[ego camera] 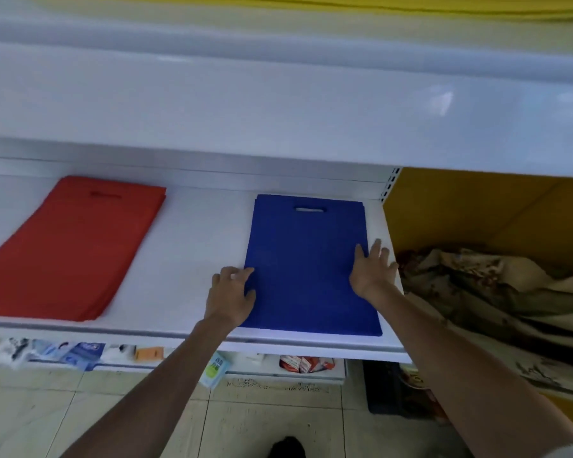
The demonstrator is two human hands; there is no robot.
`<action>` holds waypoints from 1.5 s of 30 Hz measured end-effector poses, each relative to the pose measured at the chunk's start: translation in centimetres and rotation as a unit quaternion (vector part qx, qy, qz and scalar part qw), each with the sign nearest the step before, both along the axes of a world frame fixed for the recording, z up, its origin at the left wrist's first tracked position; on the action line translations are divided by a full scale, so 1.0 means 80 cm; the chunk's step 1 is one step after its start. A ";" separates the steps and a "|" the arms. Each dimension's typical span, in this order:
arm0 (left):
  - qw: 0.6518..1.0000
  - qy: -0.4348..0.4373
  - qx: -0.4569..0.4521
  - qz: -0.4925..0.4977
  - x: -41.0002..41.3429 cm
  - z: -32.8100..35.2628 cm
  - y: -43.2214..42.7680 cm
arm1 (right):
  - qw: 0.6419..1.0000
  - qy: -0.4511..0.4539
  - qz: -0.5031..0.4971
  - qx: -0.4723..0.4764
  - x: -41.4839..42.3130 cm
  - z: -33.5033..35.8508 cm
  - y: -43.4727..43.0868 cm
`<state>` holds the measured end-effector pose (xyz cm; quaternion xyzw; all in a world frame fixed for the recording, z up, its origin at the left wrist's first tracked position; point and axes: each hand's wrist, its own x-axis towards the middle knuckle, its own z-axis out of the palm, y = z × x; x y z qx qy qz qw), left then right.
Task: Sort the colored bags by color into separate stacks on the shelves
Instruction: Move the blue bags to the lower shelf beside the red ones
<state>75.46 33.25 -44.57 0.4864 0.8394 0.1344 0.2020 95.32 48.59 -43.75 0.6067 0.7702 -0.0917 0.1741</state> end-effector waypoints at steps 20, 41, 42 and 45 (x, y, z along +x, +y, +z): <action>0.962 0.068 0.208 0.164 -0.170 0.245 -0.292 | 0.851 0.424 0.309 0.013 -0.285 0.221 -0.269; 0.889 0.176 0.322 0.273 -0.424 0.457 -0.610 | 0.696 0.517 0.495 0.060 -0.638 0.500 -0.555; 0.890 0.178 0.319 0.273 -0.442 0.462 -0.608 | 0.695 0.513 0.500 0.063 -0.656 0.504 -0.554; 0.891 0.193 0.312 0.267 -0.502 0.473 -0.600 | 0.690 0.519 0.499 0.079 -0.717 0.519 -0.542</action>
